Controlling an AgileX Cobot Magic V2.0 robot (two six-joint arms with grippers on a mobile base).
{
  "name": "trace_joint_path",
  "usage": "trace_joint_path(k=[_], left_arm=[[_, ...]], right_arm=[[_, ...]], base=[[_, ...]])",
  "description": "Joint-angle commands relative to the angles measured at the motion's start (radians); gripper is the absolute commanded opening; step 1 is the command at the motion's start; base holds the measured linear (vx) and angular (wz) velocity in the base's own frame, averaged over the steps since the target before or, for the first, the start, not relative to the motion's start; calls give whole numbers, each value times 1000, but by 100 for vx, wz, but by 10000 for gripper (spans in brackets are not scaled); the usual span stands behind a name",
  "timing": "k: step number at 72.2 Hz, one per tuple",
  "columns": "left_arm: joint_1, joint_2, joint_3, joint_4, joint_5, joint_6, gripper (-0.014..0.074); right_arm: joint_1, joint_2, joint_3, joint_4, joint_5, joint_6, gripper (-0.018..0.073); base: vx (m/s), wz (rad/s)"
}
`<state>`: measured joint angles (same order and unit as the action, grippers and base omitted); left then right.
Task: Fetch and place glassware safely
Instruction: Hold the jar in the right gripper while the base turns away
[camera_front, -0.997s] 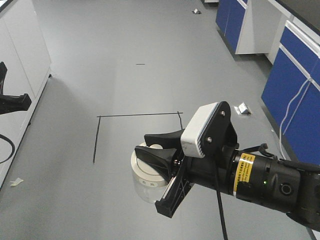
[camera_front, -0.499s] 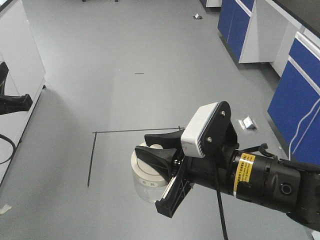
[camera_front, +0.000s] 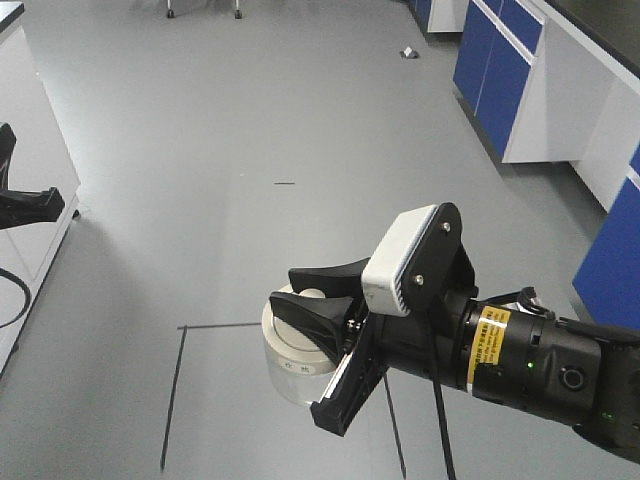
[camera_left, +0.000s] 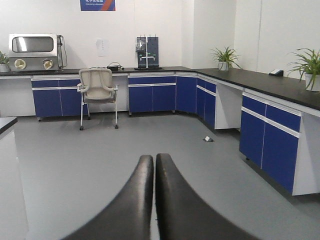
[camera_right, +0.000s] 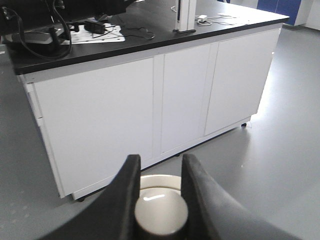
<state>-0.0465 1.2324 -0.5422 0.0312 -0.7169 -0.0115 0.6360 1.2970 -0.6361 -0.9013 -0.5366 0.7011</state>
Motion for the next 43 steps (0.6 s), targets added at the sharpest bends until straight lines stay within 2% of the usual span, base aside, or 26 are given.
trace_joint_path(k=[1,43], left_arm=[[0,-22,-29,-6,-71,-7,1],[0,-22,-29,-6,-71,-7,1]], right_arm=[[-2,-33,-29,28,-78,-9,-3],[-2,-33,-29,28,-78,-9,-3]], base=[[52,7],[52,5]])
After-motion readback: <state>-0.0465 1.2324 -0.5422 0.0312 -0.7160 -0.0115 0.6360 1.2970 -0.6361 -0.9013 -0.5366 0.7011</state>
